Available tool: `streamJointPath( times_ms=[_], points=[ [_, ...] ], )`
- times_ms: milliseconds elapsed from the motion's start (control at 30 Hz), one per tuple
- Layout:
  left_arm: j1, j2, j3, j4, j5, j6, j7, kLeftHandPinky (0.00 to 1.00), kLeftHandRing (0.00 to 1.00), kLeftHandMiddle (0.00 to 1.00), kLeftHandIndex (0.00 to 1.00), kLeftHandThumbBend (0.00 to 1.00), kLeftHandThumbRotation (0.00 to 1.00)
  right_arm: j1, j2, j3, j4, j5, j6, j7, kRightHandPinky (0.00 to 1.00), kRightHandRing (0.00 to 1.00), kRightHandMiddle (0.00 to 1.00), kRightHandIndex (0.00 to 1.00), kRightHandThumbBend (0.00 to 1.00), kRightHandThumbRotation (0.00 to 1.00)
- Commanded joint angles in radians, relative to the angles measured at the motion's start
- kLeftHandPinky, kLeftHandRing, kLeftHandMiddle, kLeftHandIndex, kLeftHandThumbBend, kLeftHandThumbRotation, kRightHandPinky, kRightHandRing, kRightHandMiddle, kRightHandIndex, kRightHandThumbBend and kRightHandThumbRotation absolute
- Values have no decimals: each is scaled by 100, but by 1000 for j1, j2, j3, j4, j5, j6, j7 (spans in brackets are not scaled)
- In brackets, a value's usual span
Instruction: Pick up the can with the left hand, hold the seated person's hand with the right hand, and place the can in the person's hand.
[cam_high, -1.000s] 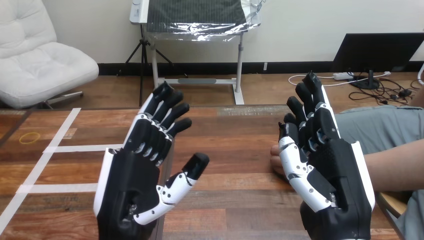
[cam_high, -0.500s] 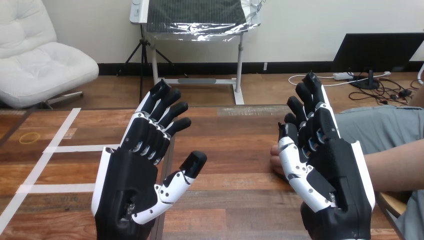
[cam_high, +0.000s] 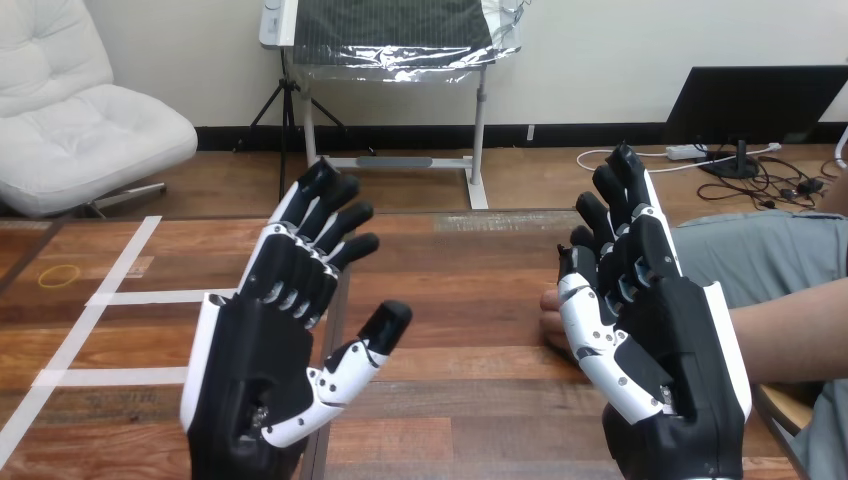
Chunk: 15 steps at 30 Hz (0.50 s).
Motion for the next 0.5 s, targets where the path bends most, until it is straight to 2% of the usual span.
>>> streamJointPath(
  times_ms=[0, 133, 467],
  points=[
    [-44, -48, 31, -51, 11, -24, 11, 81, 87, 89, 90, 51, 3, -25, 45, -15, -23, -11, -12, 4, 100, 100, 100, 100, 0, 0],
    [-49, -39, 33, -63, -15, -29, 0, 82, 87, 89, 89, 51, 4, -26, 43, -19, -24, -17, -8, 4, 100, 100, 100, 100, 0, 0],
    [-57, -40, 69, -78, 10, -48, 17, 80, 85, 87, 88, 52, 6, -27, 44, -22, -31, -20, 10, 1, 100, 100, 100, 100, 0, 0]
  ],
)
